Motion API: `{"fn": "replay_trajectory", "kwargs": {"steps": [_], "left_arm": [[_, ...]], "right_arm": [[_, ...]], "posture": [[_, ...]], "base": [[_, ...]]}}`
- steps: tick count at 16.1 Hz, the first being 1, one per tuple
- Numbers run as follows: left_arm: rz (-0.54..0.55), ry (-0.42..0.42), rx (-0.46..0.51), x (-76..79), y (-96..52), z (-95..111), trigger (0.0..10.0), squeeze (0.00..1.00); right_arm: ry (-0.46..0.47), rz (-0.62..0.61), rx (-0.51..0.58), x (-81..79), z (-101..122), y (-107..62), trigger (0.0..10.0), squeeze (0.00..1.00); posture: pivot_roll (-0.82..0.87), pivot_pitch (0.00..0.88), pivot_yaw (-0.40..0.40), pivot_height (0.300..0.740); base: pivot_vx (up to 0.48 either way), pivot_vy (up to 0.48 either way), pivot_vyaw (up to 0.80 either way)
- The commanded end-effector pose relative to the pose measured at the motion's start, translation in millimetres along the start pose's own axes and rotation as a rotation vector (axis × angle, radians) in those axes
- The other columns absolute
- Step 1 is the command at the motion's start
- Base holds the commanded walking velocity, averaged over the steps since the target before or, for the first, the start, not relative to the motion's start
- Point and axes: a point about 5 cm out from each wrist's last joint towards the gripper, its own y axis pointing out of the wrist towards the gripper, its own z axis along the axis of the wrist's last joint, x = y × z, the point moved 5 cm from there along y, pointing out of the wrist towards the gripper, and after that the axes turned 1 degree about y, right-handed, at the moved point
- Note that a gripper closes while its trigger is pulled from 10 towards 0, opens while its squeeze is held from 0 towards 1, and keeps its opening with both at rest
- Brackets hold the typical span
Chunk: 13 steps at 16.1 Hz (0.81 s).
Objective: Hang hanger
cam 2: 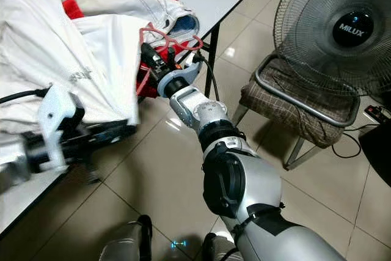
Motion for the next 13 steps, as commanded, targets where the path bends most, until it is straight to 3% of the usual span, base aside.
{"fn": "replay_trajectory", "kwargs": {"steps": [1, 4, 5, 6, 7, 8, 9, 11, 13], "left_arm": [[-0.172, -0.04, 0.069, 38.1, 16.3, 10, 0.0, 0.0], [-0.089, -0.069, 0.094, 31.9, 41.6, 6, 0.0, 0.0], [-0.037, -0.018, 0.033, 26.5, 48.0, -8, 1.3, 0.0], [0.003, 0.015, -0.001, 20.9, 51.5, -15, 10.0, 0.0], [0.039, 0.032, -0.016, 14.7, 52.7, -17, 10.0, 0.0], [0.096, 0.049, -0.006, 4.7, 52.4, -15, 10.0, 0.13], [0.121, 0.05, 0.009, -1.5, 51.3, -12, 10.0, 1.0], [0.142, 0.064, 0.037, -8.6, 50.1, -7, 10.0, 1.0], [0.109, 0.04, 0.078, -5.3, 47.9, -1, 10.0, 1.0]], "right_arm": [[-0.02, 0.025, 0.012, -13.8, -25, 16.4, 10.0, 0.0], [-0.134, -0.008, -0.02, -9.0, -40, 18.8, 10.0, 0.0], [-0.132, 0.026, -0.028, -15.2, -42, 20.1, 10.0, 0.0], [-0.084, 0.059, -0.004, -21.1, -36, 20.1, 10.0, 0.0], [-0.07, 0.085, 0.019, -25.7, -29, 19.6, 10.0, 0.0], [-0.073, 0.087, 0.038, -27.6, -22, 18.9, 10.0, 0.0], [-0.095, 0.079, 0.071, -28.6, -12, 18.1, 10.0, 0.0], [-0.106, 0.096, 0.07, -35.0, -4, 17.6, 10.0, 0.0], [-0.115, 0.102, 0.075, -39.4, 1, 17.9, 10.0, 0.0]], "posture": [[0.15, 0.233, -0.012, 0.74], [0.13, 0.218, 0.002, 0.74], [0.12, 0.214, 0.006, 0.74], [0.11, 0.208, 0.012, 0.74], [0.09, 0.205, 0.016, 0.74], [0.08, 0.2, 0.017, 0.74], [0.07, 0.195, 0.017, 0.74], [0.04, 0.18, 0.01, 0.74], [0.03, 0.169, 0.001, 0.74]], "base": [[0.0, 0.0, 0.0], [0.0, 0.0, 0.0], [0.0, 0.0, 0.0], [0.0, 0.0, 0.0], [0.0, 0.0, 0.0], [0.0, 0.0, 0.0], [0.0, 0.0, 0.0], [0.0, 0.0, 0.0], [0.0, 0.0, 0.0]]}}
